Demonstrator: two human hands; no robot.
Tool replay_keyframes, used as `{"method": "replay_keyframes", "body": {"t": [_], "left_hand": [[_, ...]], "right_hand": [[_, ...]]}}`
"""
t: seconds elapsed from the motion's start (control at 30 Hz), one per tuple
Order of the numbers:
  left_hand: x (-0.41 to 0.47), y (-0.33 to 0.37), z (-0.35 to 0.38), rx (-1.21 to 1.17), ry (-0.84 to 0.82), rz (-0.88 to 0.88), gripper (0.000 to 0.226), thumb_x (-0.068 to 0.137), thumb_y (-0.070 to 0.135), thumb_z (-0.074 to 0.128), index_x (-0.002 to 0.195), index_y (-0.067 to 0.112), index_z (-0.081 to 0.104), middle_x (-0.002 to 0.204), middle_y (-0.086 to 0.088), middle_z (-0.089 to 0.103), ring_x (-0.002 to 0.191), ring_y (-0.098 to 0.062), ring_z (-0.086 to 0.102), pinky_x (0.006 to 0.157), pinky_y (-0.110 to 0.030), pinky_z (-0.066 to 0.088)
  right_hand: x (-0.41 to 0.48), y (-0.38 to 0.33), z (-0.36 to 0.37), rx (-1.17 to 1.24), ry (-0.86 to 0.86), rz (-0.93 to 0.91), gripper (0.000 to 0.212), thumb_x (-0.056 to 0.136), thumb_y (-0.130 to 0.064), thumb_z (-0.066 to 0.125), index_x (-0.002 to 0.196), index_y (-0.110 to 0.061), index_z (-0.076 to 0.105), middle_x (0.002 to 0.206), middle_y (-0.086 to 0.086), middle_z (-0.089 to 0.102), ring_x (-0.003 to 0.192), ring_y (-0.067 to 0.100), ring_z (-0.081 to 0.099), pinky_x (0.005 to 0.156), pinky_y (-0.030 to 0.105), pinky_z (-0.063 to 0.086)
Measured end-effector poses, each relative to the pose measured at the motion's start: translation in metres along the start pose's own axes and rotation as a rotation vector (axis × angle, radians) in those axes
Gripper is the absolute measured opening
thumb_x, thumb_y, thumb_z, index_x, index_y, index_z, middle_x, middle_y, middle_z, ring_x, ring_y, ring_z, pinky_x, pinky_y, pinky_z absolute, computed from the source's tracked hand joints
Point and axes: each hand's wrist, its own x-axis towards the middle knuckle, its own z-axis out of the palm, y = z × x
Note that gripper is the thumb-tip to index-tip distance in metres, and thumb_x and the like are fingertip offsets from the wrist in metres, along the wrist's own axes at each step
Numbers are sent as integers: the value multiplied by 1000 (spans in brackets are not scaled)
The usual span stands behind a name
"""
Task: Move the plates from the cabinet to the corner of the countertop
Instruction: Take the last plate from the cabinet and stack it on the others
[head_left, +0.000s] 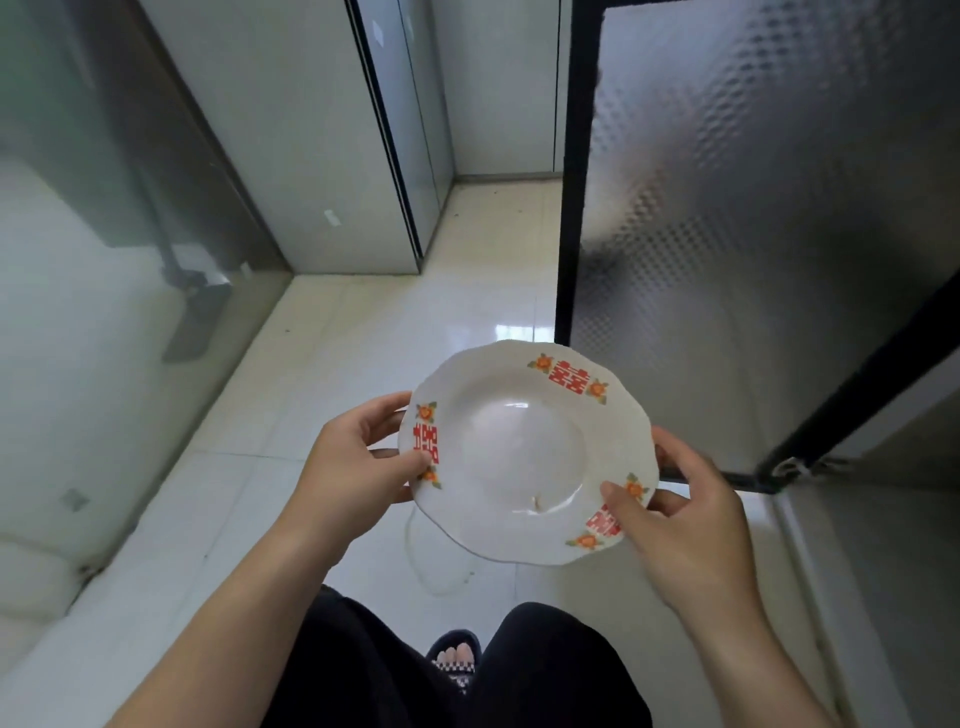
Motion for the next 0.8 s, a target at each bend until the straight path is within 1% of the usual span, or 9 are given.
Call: {"method": "replay_keyframes", "body": {"t": [0.1,0.17,0.27,0.33,0.43,0.5,0.57,0.63,0.8], "left_hand": [[11,-2,-19,-27,44,-19,52,77,-10,62,109,31,57,103,15,60,74,-14,71,52,-20,55],[22,-2,-34,-18,82,-23,55,78,-10,61,113,31,57,99,18,58,74,-14,70,52,-21,55],[39,12,-59,12,130,-48,58,77,-8,60,121,30,56,98,18,56,77,-14,69,65,-30,56],[45,31,-81,20,147,-97,58,77,-7,60,124,27,55,100,18,57,79,-13,68,70,-32,55],[46,76,-119,-11,156,-179,59,77,-6,60,127,25,54,118,9,61,85,-19,69,71,-35,56],[42,113,-144,-23,172,-206,57,78,-5,60,123,29,55,118,11,62,82,-16,70,71,-34,55],[35,157,-170,-41,186,-216,55,80,-3,60,121,34,55,114,15,62,80,-12,70,70,-30,54],[25,205,-196,-64,201,-224,52,81,1,61,120,36,55,115,17,61,82,-12,70,71,-30,54],[-4,329,-260,-105,218,-219,47,81,9,64,116,39,56,119,16,63,83,-11,71,78,-41,57]], "right_hand": [[9,-8,25,-31,-15,-26,55,75,0,71,105,-41,51,105,-18,56,73,-1,67,54,10,51],[15,-15,46,-74,-26,-50,55,76,-2,71,109,-41,50,102,-24,52,78,4,66,57,10,51],[26,-40,76,-124,-52,-45,56,78,-5,70,119,-37,50,105,-25,50,89,8,64,61,12,53],[33,-71,93,-161,-89,-19,57,79,-7,70,124,-34,49,107,-25,49,91,8,63,61,11,53],[42,-136,112,-185,-159,33,55,79,-7,70,116,-41,47,103,-28,48,87,6,62,56,9,50],[45,-185,123,-215,-199,48,57,79,-8,70,118,-42,45,102,-31,47,85,6,63,56,12,51],[47,-239,132,-258,-229,51,61,78,-9,71,127,-36,45,103,-31,46,86,8,63,60,18,53],[48,-297,138,-291,-261,61,62,78,-9,71,129,-34,45,103,-29,46,86,9,63,64,22,54],[47,-444,144,-349,-332,61,62,78,-9,72,127,-35,44,106,-25,47,83,11,65,58,17,55]]}}
